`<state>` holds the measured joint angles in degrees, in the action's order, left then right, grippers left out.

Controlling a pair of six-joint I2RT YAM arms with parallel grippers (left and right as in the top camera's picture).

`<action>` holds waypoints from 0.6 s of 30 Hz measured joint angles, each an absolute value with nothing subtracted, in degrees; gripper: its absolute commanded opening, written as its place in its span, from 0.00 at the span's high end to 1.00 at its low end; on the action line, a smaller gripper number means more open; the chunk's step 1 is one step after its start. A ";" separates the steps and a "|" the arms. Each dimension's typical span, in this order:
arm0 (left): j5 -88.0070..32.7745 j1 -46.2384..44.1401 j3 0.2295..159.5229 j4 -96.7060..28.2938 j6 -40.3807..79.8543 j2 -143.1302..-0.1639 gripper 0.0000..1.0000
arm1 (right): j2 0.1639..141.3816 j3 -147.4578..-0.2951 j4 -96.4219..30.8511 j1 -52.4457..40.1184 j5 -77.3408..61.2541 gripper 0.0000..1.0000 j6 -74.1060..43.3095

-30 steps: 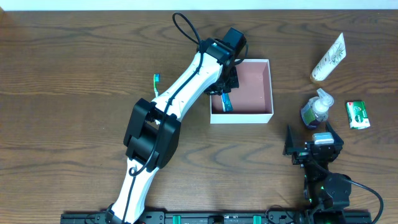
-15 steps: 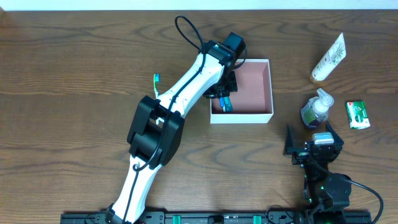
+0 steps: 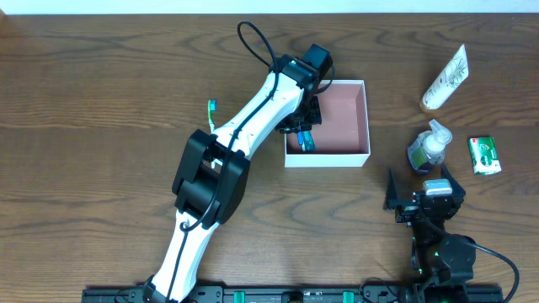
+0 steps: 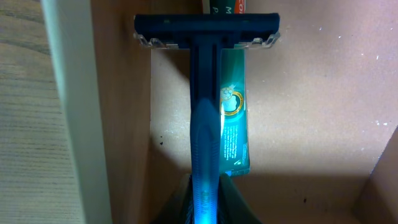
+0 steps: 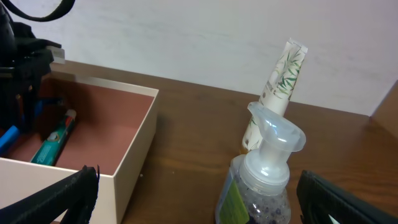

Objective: Pack container
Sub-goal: 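Carry the razor into the box and open the left gripper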

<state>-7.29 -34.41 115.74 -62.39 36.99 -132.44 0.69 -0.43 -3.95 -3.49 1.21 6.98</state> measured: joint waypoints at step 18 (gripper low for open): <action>-7.31 -34.20 115.74 -61.47 36.18 -132.44 0.83 | 0.69 -0.43 -3.95 -3.49 1.21 0.01 6.98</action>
<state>-7.31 -34.20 115.74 -61.47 36.18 -132.44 0.69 -0.43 -3.95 -3.49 1.21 6.98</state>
